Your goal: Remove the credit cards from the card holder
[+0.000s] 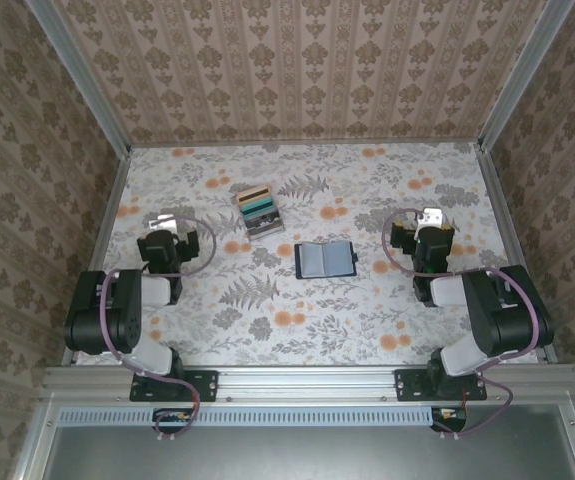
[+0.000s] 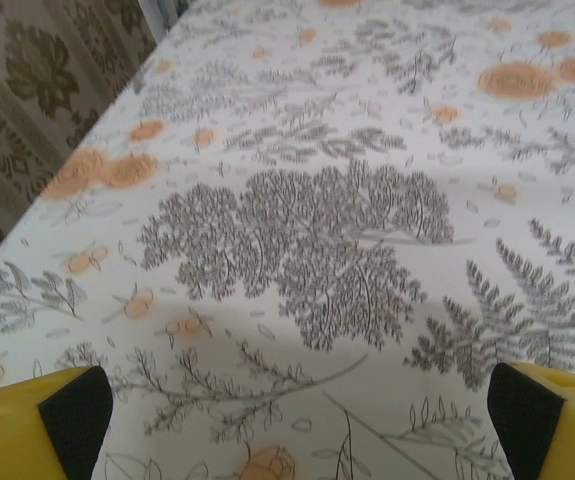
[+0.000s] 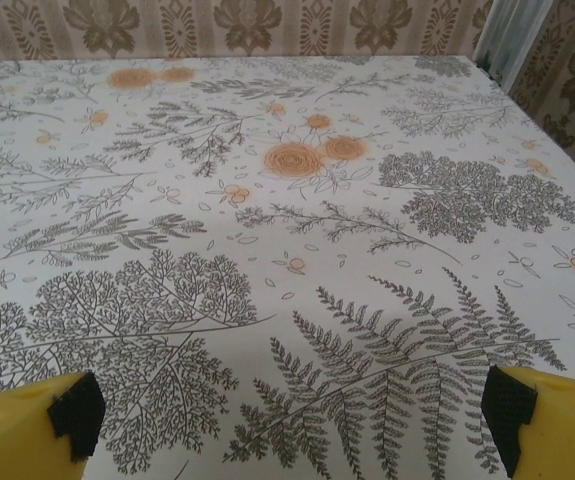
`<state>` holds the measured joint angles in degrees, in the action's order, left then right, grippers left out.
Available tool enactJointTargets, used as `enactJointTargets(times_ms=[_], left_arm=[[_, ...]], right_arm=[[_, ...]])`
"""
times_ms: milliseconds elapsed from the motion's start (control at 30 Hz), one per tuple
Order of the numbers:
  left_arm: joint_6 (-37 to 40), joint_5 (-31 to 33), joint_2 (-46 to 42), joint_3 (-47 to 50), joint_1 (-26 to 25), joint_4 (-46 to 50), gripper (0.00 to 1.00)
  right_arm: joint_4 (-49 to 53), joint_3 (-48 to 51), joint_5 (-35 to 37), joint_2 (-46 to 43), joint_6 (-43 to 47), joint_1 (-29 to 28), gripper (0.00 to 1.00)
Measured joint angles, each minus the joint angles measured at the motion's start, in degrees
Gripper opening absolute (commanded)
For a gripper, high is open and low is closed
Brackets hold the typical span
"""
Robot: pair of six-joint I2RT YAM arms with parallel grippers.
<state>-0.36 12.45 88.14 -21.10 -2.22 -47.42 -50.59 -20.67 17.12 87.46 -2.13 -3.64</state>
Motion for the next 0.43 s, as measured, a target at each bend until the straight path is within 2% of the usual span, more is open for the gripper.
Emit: enactJointTargets(times_ms=[433], left_arm=[[0.7,0.0,0.0,0.0,-1.1,-2.3,1.00]], right_arm=[[0.0,0.0,-0.1,0.0,-0.7,0.1,1.00]])
